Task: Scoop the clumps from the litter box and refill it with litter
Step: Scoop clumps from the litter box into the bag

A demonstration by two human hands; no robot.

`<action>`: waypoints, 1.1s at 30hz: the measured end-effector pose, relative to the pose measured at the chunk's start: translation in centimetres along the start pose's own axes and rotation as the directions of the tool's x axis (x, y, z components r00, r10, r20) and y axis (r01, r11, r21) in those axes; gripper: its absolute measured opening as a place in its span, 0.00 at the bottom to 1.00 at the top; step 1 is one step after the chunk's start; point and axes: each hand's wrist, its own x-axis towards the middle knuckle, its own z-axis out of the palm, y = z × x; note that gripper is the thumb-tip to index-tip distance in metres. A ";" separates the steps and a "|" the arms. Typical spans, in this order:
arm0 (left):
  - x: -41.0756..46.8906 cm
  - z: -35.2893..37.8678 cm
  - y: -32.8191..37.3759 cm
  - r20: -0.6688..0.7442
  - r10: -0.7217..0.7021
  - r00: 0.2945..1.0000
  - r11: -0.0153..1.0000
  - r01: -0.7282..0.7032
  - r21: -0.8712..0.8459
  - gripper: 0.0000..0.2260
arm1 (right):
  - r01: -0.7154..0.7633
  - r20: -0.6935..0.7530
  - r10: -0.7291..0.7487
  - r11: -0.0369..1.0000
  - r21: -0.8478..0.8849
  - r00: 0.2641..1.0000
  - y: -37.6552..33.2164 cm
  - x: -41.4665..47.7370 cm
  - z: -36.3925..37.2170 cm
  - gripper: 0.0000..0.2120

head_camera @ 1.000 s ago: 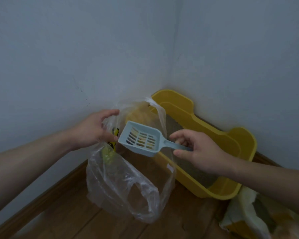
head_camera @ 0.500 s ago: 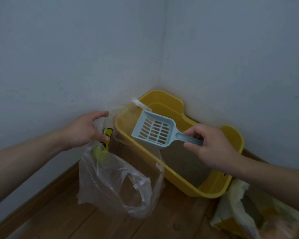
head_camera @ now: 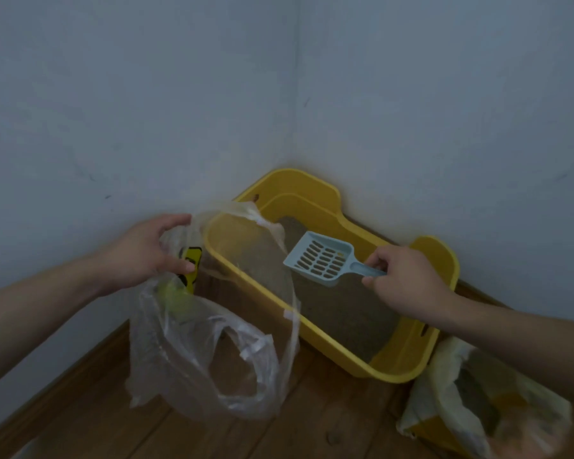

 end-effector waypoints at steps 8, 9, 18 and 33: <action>-0.1 -0.3 -1.3 0.025 0.003 1.000 0.996 -0.001 -0.084 0.36 | -0.050 0.114 0.071 0.983 -0.174 0.991 1.9 3.5 2.7 0.04; 0.0 -0.3 -1.4 0.024 0.001 1.000 0.997 0.001 -0.073 0.37 | -0.047 0.126 0.071 0.982 -0.184 0.989 2.1 3.9 3.0 0.03; 0.2 -0.5 -1.3 0.028 -0.015 1.000 0.994 0.018 -0.108 0.38 | -0.082 0.206 0.130 0.970 -0.230 0.970 2.5 7.6 6.2 0.04; 0.2 0.2 -1.7 -0.006 0.013 1.000 0.967 -0.014 -0.255 0.40 | -0.054 0.231 0.071 0.995 -0.080 0.970 -3.4 12.2 13.4 0.05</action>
